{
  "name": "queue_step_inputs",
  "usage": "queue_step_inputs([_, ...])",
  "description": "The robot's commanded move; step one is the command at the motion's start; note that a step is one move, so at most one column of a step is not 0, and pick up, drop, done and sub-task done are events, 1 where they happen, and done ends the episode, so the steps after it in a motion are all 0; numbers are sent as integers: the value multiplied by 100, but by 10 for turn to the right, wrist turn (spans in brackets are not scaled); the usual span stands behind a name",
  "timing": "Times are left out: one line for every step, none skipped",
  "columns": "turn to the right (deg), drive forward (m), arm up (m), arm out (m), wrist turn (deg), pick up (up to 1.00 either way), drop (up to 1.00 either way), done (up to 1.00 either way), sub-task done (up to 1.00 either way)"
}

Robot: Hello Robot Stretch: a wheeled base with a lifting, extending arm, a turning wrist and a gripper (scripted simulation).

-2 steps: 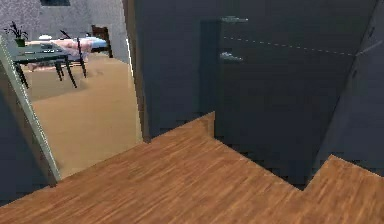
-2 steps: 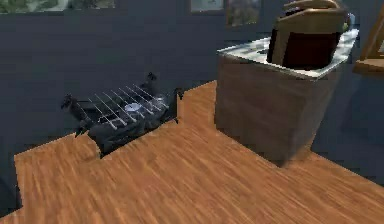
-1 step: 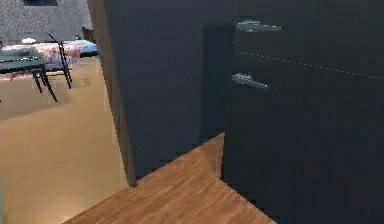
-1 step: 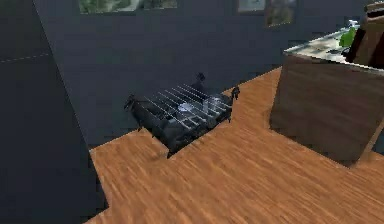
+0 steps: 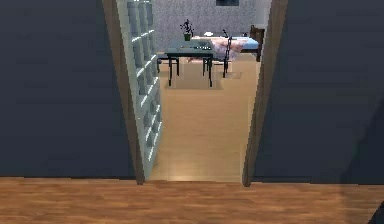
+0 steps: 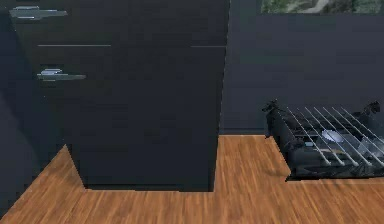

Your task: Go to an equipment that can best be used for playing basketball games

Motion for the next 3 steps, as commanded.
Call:
queue_step_inputs([0,10,0,0,0,0,0,0,0])
queue_step_inputs([60,0,0,0,0,0,0,0,0])
queue_step_inputs([0,100,0,0,0,0,0,0,0])
